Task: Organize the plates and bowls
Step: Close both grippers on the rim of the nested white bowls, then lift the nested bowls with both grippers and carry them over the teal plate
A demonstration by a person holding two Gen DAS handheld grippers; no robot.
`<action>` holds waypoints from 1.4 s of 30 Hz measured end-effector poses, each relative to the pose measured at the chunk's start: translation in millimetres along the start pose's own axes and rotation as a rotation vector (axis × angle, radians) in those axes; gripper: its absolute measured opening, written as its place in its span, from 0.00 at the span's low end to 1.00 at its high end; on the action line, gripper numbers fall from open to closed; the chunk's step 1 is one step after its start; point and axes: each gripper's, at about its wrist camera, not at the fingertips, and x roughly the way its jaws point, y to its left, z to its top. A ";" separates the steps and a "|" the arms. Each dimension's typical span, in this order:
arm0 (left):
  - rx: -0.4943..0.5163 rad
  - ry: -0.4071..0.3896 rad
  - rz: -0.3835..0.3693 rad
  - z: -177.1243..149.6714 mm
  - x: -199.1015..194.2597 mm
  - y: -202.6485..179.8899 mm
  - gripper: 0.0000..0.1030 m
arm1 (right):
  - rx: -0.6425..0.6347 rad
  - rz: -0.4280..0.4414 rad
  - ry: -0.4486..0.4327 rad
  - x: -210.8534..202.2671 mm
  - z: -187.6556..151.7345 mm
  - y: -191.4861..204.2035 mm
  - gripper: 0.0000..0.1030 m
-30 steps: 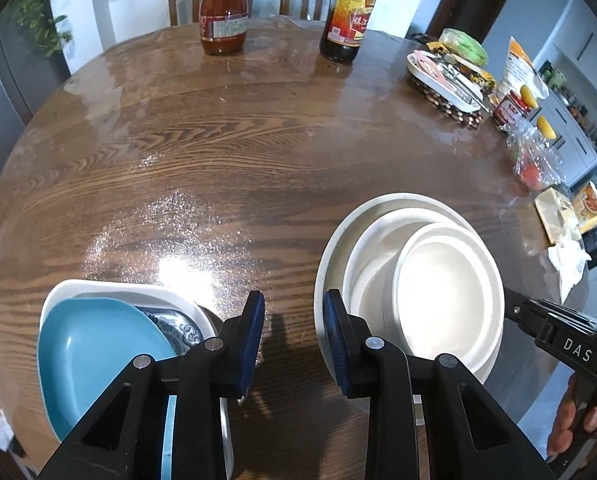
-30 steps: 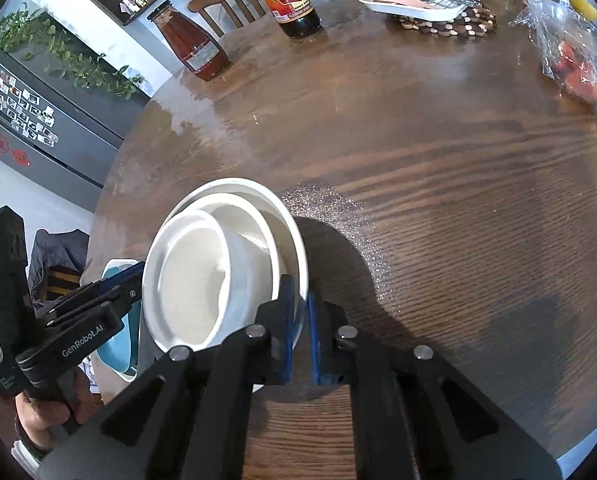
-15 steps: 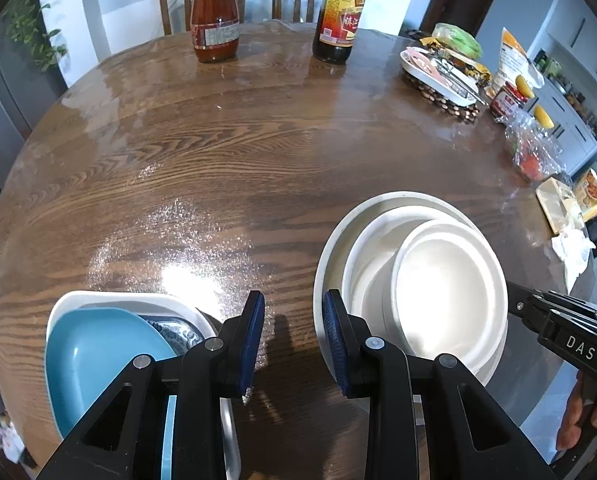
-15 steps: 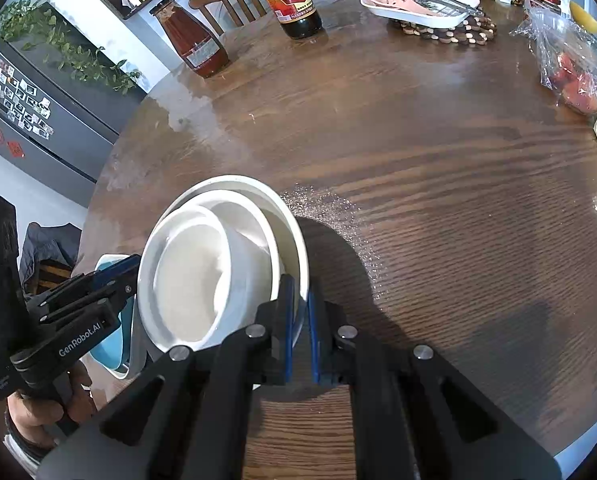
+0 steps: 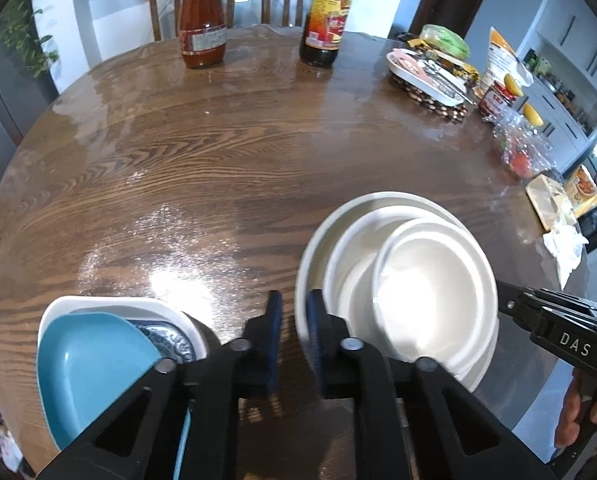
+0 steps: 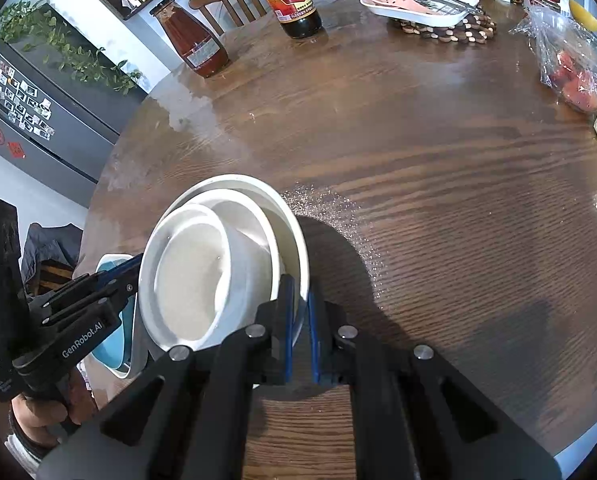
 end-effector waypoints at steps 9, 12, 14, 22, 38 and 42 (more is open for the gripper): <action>-0.002 -0.006 0.003 0.6 1.3 -1.4 0.05 | 0.005 0.003 -0.005 -0.9 -2.9 -0.4 0.09; -0.004 -0.007 -0.004 1.0 1.8 -0.9 0.05 | 0.006 0.006 -0.005 -1.1 -3.4 0.1 0.09; -0.001 -0.010 -0.004 -0.7 1.1 0.0 0.05 | 0.005 0.004 -0.005 -1.3 -3.8 0.5 0.09; 0.000 -0.013 -0.004 -0.6 0.4 -0.3 0.05 | 0.000 -0.005 -0.004 -1.7 -3.9 2.0 0.09; -0.025 -0.018 -0.010 -0.2 -0.5 0.7 0.04 | -0.006 -0.013 -0.010 -1.1 -3.4 3.0 0.10; -0.022 -0.021 0.006 0.7 -0.5 -3.0 0.04 | -0.003 -0.012 -0.012 -0.9 -4.1 1.6 0.10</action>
